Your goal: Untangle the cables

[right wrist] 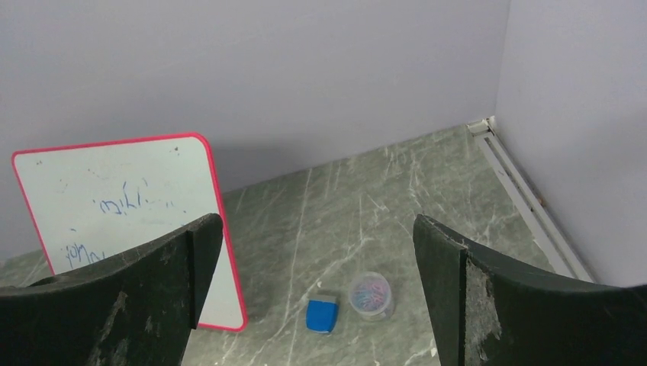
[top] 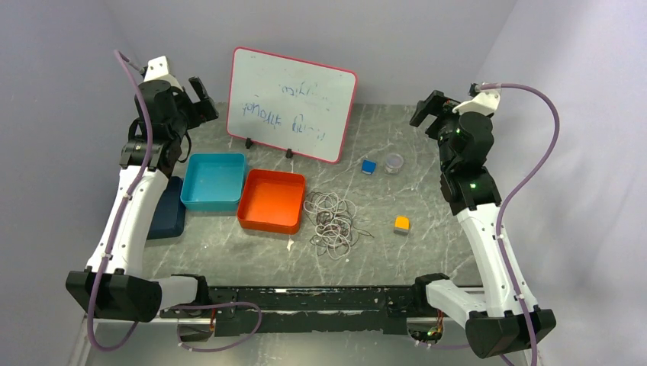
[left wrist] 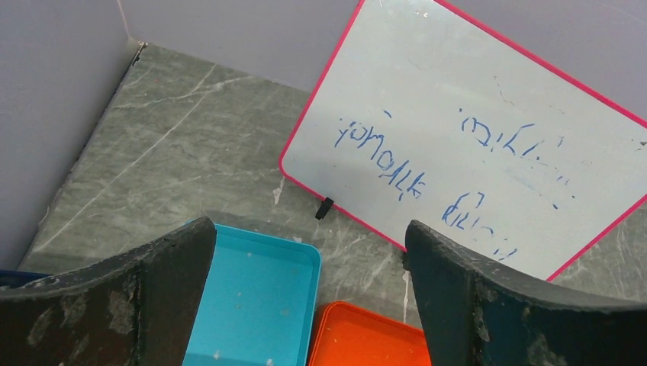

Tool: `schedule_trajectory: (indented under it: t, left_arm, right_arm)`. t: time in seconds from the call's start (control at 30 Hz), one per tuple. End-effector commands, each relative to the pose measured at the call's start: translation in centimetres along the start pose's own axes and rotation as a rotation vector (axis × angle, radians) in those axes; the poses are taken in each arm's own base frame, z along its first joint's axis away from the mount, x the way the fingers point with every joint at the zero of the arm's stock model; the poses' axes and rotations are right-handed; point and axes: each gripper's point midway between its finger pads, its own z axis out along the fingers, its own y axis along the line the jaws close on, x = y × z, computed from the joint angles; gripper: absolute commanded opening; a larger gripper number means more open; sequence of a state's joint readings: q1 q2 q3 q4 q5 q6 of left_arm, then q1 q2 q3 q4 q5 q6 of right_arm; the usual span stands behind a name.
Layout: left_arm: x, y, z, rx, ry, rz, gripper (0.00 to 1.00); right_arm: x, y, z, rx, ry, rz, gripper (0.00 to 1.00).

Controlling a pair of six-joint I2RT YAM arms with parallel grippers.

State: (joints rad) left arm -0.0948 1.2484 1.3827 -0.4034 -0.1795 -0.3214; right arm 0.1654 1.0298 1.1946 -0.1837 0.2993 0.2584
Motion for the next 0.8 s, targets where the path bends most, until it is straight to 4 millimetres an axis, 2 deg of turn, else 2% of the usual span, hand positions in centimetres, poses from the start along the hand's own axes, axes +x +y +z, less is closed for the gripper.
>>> schedule_trajectory:
  t: [0.0,0.17,0.27,0.4,0.53,0.67,0.77]
  left_arm:
    - [0.2,0.0,0.0,-0.009,-0.001,0.016,0.99]
    - [0.6,0.1,0.1,-0.013,0.006,0.019,0.99]
    - [1.0,0.5,0.2,-0.029,0.021,0.023,1.0]
    - [1.6,0.7,0.3,-0.04,0.037,0.023,0.99]
    - [1.9,0.7,0.2,-0.034,0.039,0.015,1.0]
    - [2.2,0.6,0.3,-0.024,0.044,0.028,1.0]
    - [3.0,0.6,0.6,-0.024,0.062,0.023,0.99]
  right_arm:
    - [-1.2,-0.1,0.0,0.003,-0.045,0.037,1.0]
    - [-1.4,1.3,-0.4,-0.078,-0.08,0.091,1.0]
    - [-0.5,1.7,0.1,-0.085,-0.019,0.083,1.0]
    - [2.3,1.8,1.2,-0.08,0.095,0.075,1.0]
    - [4.9,3.3,1.9,-0.165,0.224,-0.005,1.0]
    - [8.3,4.6,2.1,-0.255,0.344,-0.023,1.0]
    - [11.5,5.4,1.9,-0.297,0.451,-0.014,1.0]
